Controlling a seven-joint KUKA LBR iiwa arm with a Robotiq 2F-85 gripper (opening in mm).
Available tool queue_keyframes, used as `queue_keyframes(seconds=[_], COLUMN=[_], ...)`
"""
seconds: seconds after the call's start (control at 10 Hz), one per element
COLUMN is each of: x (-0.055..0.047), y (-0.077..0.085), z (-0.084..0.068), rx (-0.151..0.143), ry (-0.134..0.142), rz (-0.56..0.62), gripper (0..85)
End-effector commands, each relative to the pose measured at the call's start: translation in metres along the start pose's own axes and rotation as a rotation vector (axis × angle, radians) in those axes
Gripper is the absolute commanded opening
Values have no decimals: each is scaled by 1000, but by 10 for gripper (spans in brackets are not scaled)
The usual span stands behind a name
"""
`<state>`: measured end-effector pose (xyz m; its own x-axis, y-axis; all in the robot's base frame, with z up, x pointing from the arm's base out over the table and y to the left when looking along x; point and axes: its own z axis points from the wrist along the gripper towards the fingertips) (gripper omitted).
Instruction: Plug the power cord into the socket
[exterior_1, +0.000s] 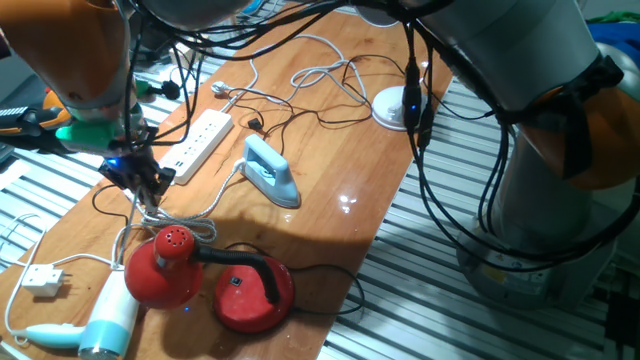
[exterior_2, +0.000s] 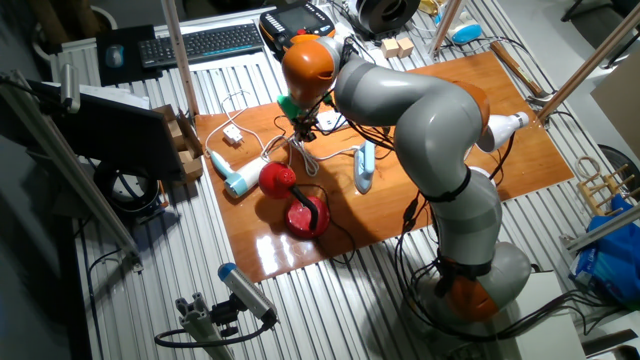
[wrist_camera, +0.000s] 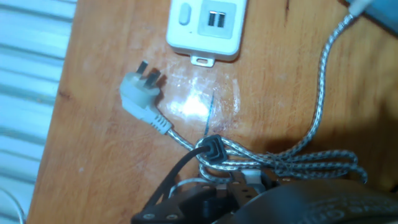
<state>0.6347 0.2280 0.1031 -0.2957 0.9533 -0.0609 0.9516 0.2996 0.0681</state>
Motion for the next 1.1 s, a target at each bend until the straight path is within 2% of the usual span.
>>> queue_keyframes(seconds=[0.0, 0.1, 0.4, 0.8, 1.0], x=[-1, -2, -3, -4, -4], y=[0, 0, -1, -2, -2], z=[-1, -1, -6, -7, -7], rx=[-3, -13, -26, -22, -9], ry=[4, 4, -29, -29, -21], rz=[-96, -152, -273, -282, -250], gripper=[0, 0, 0, 0, 0])
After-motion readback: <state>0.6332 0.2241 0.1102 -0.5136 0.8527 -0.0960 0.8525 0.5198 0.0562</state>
